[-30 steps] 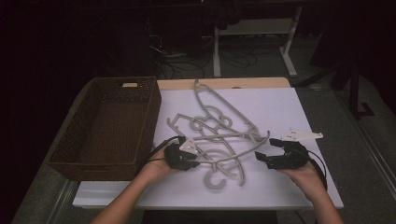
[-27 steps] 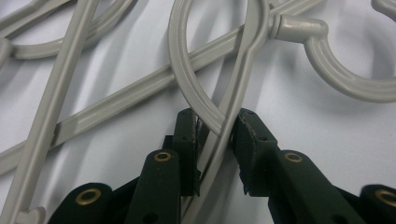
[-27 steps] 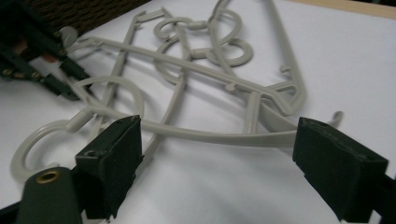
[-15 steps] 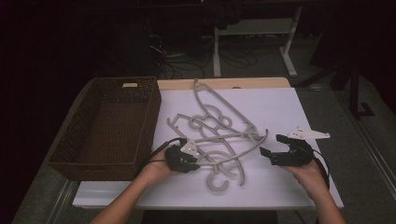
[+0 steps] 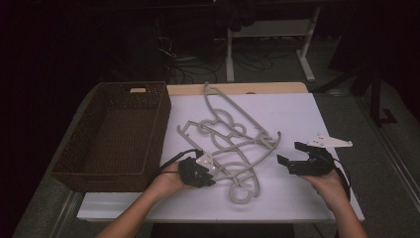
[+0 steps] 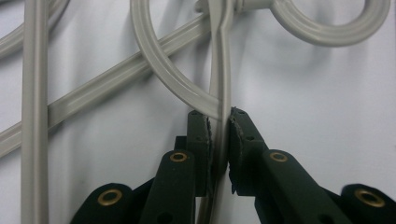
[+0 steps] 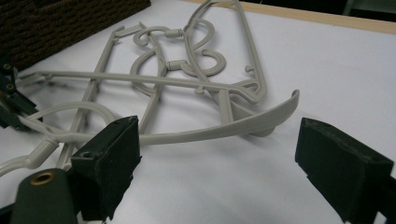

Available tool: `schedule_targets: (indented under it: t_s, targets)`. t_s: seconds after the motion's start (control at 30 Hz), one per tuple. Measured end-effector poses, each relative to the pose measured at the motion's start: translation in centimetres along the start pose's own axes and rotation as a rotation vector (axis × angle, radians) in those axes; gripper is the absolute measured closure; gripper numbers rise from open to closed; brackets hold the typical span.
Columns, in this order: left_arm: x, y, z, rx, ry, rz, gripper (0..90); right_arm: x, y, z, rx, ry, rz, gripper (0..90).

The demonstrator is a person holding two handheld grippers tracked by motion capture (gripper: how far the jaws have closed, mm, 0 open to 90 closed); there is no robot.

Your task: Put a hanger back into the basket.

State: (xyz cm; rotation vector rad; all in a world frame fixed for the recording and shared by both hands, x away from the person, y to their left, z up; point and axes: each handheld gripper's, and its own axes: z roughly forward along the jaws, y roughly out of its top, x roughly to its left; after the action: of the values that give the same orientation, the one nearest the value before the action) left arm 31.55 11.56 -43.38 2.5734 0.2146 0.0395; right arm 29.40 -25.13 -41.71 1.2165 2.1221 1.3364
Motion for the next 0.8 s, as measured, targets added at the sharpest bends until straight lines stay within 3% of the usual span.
schedule_targets:
  t_s: [0.23, 0.37, 0.63, 0.8]
  targets:
    - [-0.2, 0.3, -1.8, -0.078, 0.003, -0.030, 81.7, -0.4, 0.1, -0.6, -0.033, -0.014, 0.007, 13.3]
    - [0.2, 0.7, -3.3, -0.115, 0.018, -0.074, 81.7, -0.4, 0.1, -0.9, -0.051, -0.002, 0.009, 13.3]
    - [0.9, 1.9, -6.7, -0.155, 0.048, -0.149, 81.8, 0.5, 0.1, 0.1, -0.010, 0.038, -0.038, 12.8]
    - [1.6, 3.1, -9.9, -0.159, 0.075, -0.159, 81.8, 0.9, 0.0, 0.6, 0.012, 0.049, -0.060, 12.8]
